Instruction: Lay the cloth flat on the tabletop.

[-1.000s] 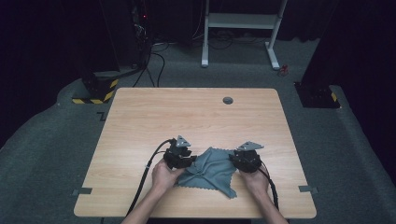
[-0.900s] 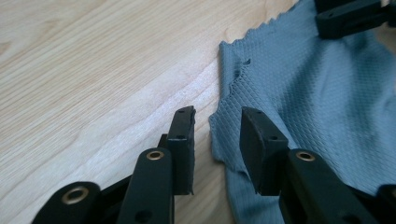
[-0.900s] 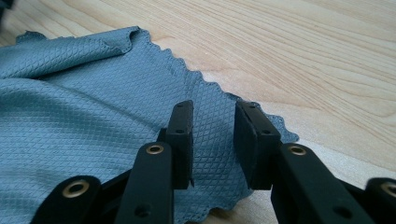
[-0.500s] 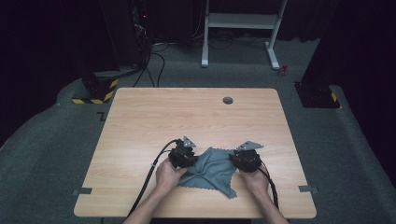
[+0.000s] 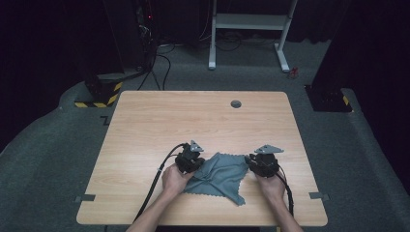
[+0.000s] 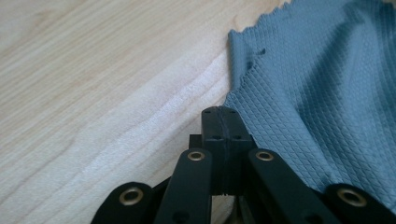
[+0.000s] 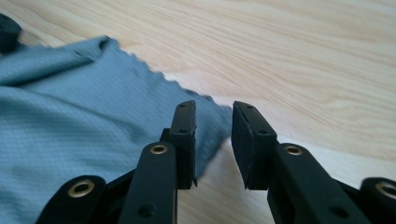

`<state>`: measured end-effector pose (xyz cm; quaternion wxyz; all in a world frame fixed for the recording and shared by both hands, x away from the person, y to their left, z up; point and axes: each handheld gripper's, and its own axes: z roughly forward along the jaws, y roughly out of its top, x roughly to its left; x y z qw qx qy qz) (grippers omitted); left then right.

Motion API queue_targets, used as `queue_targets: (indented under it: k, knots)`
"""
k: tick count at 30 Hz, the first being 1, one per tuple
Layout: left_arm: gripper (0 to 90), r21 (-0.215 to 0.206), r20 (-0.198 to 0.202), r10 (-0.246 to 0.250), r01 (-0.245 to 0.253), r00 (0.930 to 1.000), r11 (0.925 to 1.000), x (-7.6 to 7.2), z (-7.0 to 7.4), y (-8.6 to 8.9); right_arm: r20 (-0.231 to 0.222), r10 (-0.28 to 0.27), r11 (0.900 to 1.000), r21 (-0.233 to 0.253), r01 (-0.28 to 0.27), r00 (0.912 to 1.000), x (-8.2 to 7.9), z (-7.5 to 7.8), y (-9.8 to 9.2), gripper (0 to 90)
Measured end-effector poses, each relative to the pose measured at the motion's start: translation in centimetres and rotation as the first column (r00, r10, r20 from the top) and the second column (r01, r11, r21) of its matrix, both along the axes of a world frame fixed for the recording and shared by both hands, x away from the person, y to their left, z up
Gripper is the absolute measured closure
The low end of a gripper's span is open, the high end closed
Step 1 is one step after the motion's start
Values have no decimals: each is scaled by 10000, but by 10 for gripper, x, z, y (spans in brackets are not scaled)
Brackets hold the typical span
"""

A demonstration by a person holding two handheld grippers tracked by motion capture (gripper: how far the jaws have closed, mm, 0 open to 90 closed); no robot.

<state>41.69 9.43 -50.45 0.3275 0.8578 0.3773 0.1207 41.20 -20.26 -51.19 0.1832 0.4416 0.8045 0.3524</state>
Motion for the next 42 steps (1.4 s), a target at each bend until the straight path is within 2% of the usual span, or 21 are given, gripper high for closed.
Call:
queue_targets:
  k: [5, 7, 9, 10, 11, 14, 15, 17, 19, 23, 25, 31, 33, 35, 36, 37, 42]
  knots:
    - [900, -157, 291, 262, -257, 9992, 9995, 4, 9, 9, -75, -139, 9999, -67, 138, 9999, 2, -4, -4, 716]
    - [900, 50, 454, 403, -406, 9982, 9992, 5, 10, 13, -102, -90, 9999, -80, 89, 9999, 4, -3, -3, 718]
    - [900, 161, 433, 508, -515, 9978, 9985, 7, 10, 17, -204, -47, 10000, -74, 46, 9998, 7, -3, -1, 728]
    - [900, 191, 479, 590, -600, 9971, 9980, 8, 10, 19, -337, -56, 9999, -134, 52, 9994, 9, -4, 0, 744]
    - [900, 236, 532, 629, -642, 9966, 9977, 9, 10, 20, -242, 22, 9998, -183, -26, 9997, 10, -5, 0, 768]
    - [900, 234, 684, 782, -800, 9946, 9965, 12, 10, 25, -441, 132, 9997, -191, -140, 9989, 13, -4, 1, 891]
    - [900, 276, 706, 838, -859, 9940, 9959, 13, 10, 26, -450, 183, 9994, -292, -196, 9988, 13, -3, 2, 896]
    - [900, 404, 790, 949, -983, 9923, 9943, 16, 9, 30, -317, 240, 9979, -600, -259, 9992, 14, -1, 5, 900]
    - [900, 341, 876, 1186, -1219, 9891, 9920, 19, 8, 34, -96, 202, 9971, -732, -209, 9997, 16, 3, 6, 900]
    - [900, 201, 1040, 1632, -1662, 9811, 9859, 25, 8, 41, 49, 162, 9968, -788, -157, 9999, 25, 12, 10, 900]
    - [900, 312, 984, 1688, -1726, 9807, 9845, 31, 8, 43, 76, 186, 9961, -858, -179, 9998, 31, 16, 13, 900]
    - [900, 492, 1246, 1680, -1752, 9779, 9833, 48, 18, 41, 42, 70, 9964, -849, -66, 10000, 46, 19, 19, 900]
    - [900, 537, 1303, 1831, -1913, 9744, 9801, 53, 18, 42, 31, -77, 9973, -733, 79, 10000, 53, 21, 20, 900]
    - [900, 236, 1144, 2199, -2239, 9688, 9743, 59, 15, 48, 72, -211, 9978, -632, 216, 9998, 61, 24, 20, 900]
    - [900, 179, 1112, 2285, -2318, 9672, 9726, 60, 14, 49, -46, -314, 9983, -490, 312, 9995, 66, 25, 19, 900]
    - [900, 164, 1065, 2339, -2370, 9664, 9714, 62, 12, 50, -57, -279, 9981, -542, 276, 9996, 70, 24, 19, 900]
    - [900, 548, 1207, 2483, -2562, 9611, 9651, 70, 6, 48, -64, -390, 9949, -929, 382, 9992, 82, 22, 32, 900]
